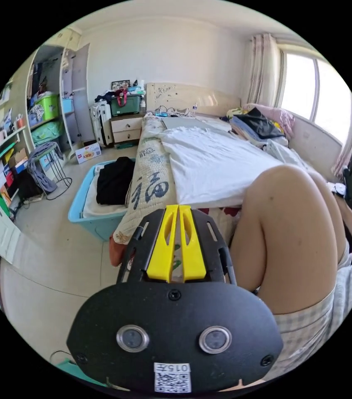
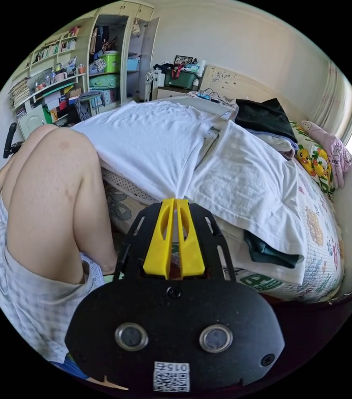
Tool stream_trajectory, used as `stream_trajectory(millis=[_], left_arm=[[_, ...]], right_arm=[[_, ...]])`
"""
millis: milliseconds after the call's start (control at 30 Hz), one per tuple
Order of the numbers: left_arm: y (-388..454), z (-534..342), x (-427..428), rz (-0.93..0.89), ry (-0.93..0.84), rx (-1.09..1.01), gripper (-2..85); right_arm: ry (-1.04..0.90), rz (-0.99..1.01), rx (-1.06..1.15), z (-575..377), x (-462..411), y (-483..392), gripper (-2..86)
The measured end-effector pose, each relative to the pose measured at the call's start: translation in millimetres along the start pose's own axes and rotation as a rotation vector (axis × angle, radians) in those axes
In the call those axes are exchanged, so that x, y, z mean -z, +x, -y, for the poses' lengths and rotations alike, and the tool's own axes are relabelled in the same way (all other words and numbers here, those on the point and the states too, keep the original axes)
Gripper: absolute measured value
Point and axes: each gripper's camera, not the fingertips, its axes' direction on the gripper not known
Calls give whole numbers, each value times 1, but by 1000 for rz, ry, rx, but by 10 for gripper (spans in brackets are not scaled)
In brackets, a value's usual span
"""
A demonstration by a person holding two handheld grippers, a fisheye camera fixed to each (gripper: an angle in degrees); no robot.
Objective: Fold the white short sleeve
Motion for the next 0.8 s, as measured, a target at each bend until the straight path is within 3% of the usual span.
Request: stream_trajectory(millis=[400, 633, 800], left_arm=[[-7, -17, -26, 37, -42, -34, 4], [-86, -29, -22, -24, -89, 121, 37], [-164, 6, -8, -44, -31, 255, 64]], right_arm=[[-165, -67, -14, -49, -84, 2, -10], [-24, 76, -217, -90, -68, 77, -9], [129, 61, -256, -47, -47, 127, -7]])
